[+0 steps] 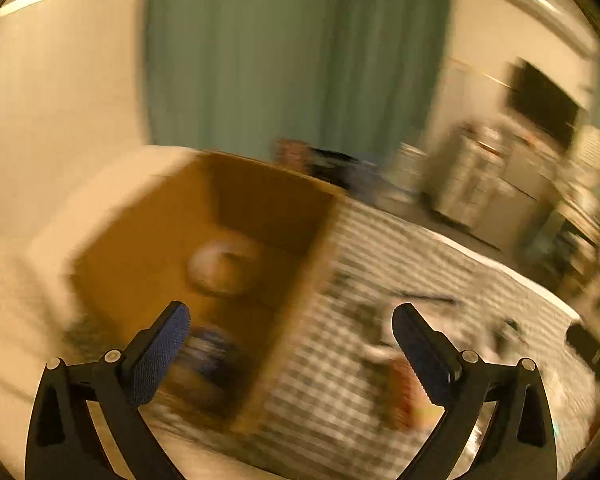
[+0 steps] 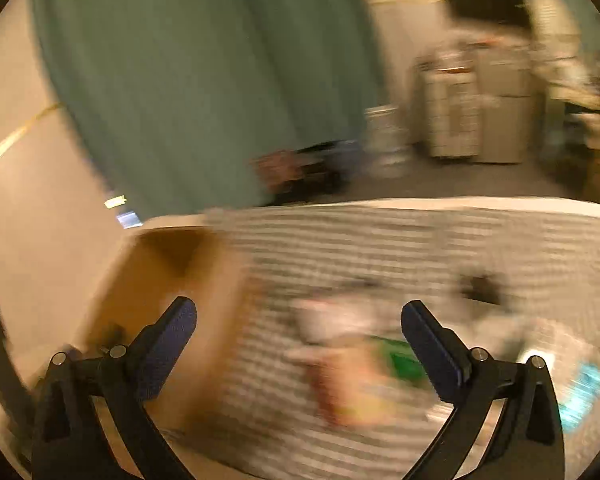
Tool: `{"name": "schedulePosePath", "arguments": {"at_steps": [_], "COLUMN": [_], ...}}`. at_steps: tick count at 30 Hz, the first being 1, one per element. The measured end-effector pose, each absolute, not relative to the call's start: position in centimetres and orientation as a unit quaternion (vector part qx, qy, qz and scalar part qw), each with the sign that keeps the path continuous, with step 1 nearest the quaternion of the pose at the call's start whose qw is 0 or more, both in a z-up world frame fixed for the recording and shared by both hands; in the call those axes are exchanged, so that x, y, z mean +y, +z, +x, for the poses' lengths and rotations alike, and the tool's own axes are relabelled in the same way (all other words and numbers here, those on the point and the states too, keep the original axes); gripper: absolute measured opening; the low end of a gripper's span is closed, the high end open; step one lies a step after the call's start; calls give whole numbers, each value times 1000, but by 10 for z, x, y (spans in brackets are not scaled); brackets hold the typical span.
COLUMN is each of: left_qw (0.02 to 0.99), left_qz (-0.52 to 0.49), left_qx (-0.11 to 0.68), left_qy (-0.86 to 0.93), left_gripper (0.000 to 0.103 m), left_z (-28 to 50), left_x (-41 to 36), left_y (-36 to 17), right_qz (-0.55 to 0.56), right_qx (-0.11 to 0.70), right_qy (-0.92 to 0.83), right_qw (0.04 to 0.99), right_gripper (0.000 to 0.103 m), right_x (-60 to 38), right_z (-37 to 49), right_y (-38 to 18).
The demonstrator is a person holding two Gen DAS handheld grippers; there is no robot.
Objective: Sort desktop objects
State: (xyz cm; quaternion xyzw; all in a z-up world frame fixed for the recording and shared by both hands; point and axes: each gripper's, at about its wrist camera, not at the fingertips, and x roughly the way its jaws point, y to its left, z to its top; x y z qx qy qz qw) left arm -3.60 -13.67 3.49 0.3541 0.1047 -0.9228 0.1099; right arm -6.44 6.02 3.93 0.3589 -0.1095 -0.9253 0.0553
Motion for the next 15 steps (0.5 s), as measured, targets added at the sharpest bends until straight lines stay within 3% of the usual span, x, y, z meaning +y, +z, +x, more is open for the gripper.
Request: {"name": "schedulePosePath", "arguments": {"at_steps": [5, 9, 15], "left_qw": [55, 42, 50], "left_qz": [400, 448, 505], "left_qx": [62, 45, 55], "left_qy": [-913, -892, -860], "left_gripper": [103, 103, 103], "left_z": [-42, -56, -88], "left_x": [-73, -36, -16], "left_y": [7, -30, -86], "right_qz": [359, 376, 410], "right_qx": [-145, -161, -179], "right_qy": [-920, -907, -892], "right_qw": [-61, -97, -70], "right_gripper": [103, 103, 103], "right_x": [165, 210, 207], "right_z": [-6, -6, -18], "right_y": [9, -10, -45]}}
